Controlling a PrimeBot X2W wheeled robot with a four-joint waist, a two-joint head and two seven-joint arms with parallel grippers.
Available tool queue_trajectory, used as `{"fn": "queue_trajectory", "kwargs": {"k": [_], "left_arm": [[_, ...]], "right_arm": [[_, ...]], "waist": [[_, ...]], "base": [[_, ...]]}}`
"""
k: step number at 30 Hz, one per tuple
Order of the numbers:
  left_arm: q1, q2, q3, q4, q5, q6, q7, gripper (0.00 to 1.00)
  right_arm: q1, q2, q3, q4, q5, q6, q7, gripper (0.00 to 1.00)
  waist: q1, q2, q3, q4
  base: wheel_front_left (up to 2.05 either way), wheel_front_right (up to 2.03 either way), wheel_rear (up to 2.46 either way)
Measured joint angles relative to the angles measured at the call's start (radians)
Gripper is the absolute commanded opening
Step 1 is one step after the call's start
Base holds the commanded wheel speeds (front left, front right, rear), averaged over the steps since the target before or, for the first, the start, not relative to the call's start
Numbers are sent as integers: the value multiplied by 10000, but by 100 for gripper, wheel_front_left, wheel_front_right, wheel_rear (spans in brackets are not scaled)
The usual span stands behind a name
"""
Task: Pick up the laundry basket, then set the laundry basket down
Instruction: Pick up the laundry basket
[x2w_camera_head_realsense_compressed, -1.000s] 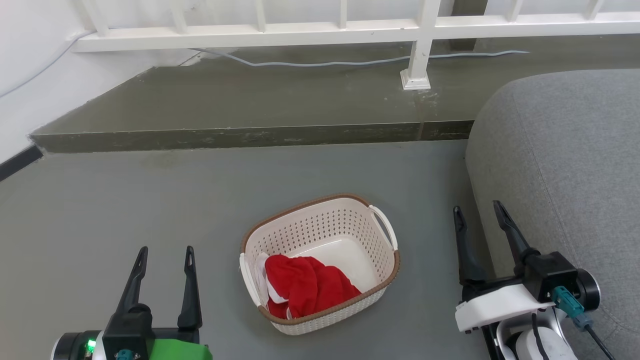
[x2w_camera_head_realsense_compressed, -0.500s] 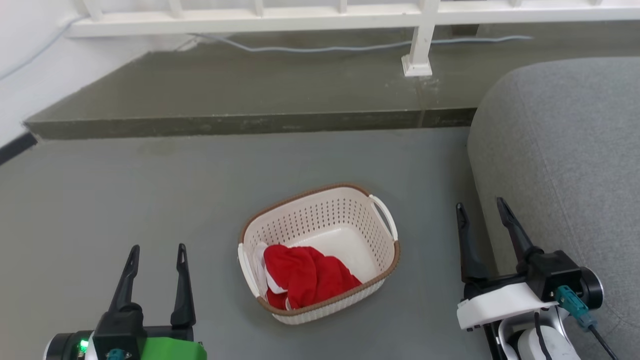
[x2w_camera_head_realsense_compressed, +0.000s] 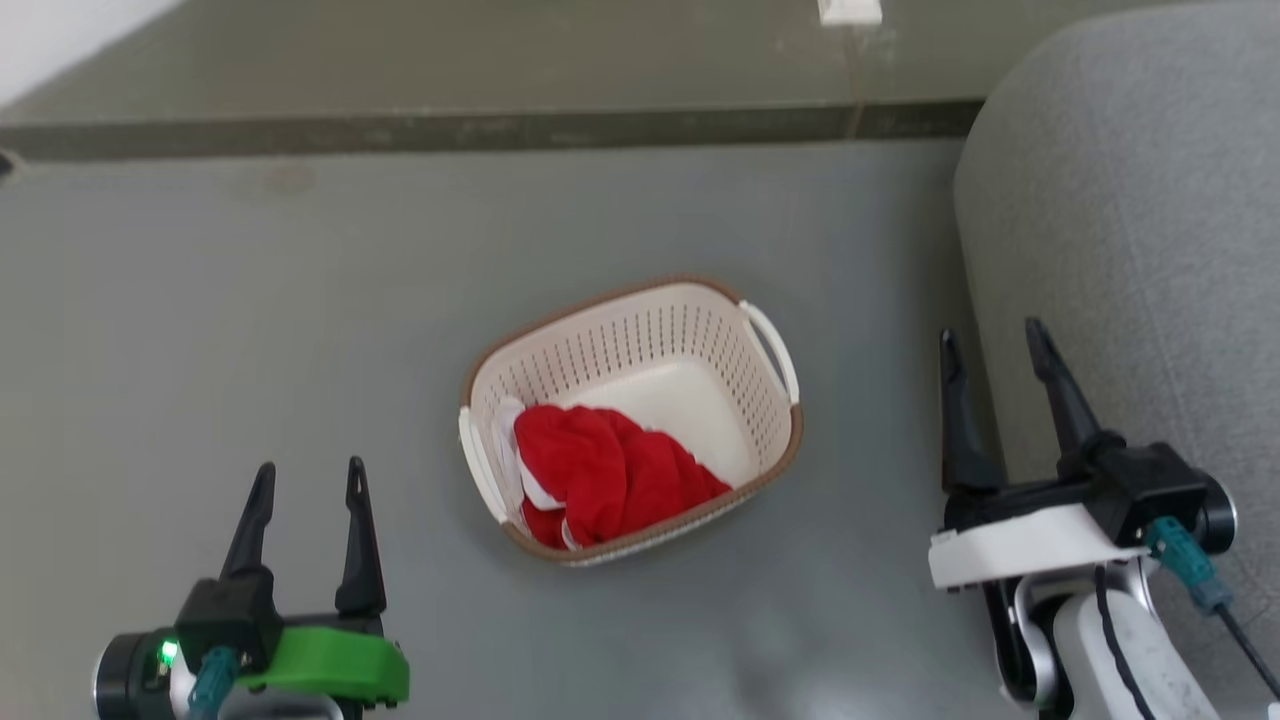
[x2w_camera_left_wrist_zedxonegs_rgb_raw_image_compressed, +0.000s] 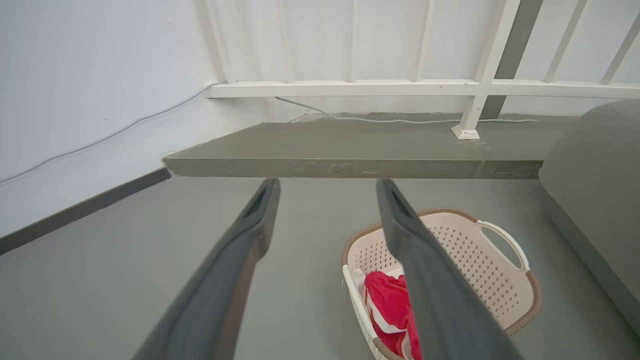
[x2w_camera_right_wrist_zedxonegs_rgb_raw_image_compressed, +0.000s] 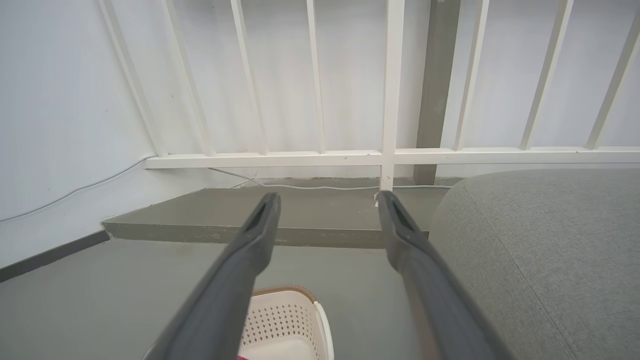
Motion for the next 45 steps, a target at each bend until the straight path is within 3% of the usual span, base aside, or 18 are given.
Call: {"fn": "queue_trajectory", "kwargs": {"k": [29,45], "left_arm": [[-4406,-153,301,4100,-844,25,2,100],[-5740,-199,-236,5712,-1039,-86,0,100]], "right_arm": [[-3084,-88,-213,-755,94,-15,-27,100],[-4169,-119,-366,-846,224,-75,-29,100]], "waist": [[1,0,4066,-391],[1,0,5783,-771]], "base": [[0,0,0],[0,0,0]]}}
